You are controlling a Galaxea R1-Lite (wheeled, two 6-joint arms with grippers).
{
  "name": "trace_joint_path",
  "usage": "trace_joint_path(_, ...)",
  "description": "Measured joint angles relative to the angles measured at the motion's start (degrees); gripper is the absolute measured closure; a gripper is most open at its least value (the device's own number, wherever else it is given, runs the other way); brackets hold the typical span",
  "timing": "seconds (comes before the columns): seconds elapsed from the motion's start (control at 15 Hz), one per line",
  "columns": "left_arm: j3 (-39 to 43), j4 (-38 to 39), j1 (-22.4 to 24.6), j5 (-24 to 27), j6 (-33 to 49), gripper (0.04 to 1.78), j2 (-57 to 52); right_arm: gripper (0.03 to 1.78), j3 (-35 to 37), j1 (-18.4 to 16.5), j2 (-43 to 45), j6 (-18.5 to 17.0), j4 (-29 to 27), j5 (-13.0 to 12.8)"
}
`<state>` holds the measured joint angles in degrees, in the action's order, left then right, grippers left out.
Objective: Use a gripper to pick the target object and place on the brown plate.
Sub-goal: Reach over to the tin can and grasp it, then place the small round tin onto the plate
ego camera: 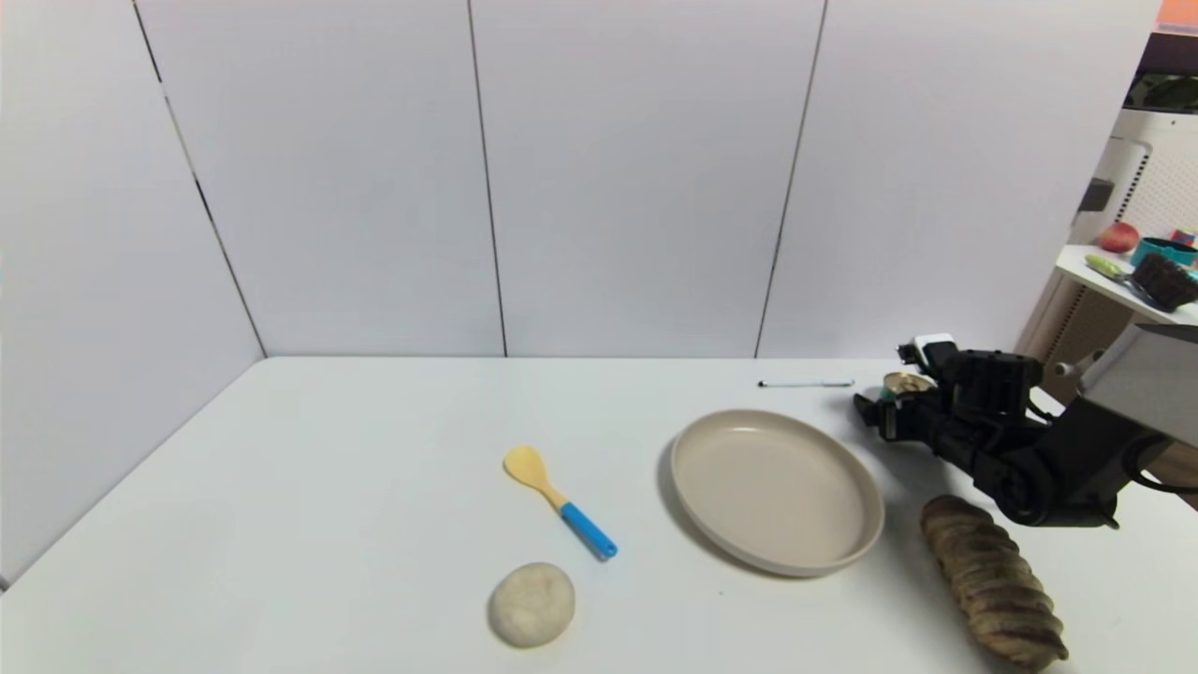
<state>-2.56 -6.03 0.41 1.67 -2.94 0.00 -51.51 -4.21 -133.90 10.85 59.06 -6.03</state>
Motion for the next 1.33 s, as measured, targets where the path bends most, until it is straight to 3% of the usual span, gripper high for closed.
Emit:
trace_joint_path(0.27, 0.0, 0.0, 0.0, 0.0, 0.0, 0.13, 0.0, 0.12, 0.0, -0.2, 1.0, 0.0, -2.0, -0.1)
trace_joint_path(0.53, 0.0, 0.0, 0.0, 0.0, 0.0, 0.13, 0.0, 0.66, 0.2, -0.2, 1.7, 0.1, -2.4, -0.1)
trace_joint_path(0.67, 0.0, 0.0, 0.0, 0.0, 0.0, 0.13, 0.0, 0.8, 0.2, -0.2, 1.9, 0.0, -2.4, -0.1)
trace_joint_path(1.33, 0.0, 0.0, 0.0, 0.0, 0.0, 0.13, 0.0, 0.84, -0.2, -0.5, 3.4, -0.3, -2.4, 0.1)
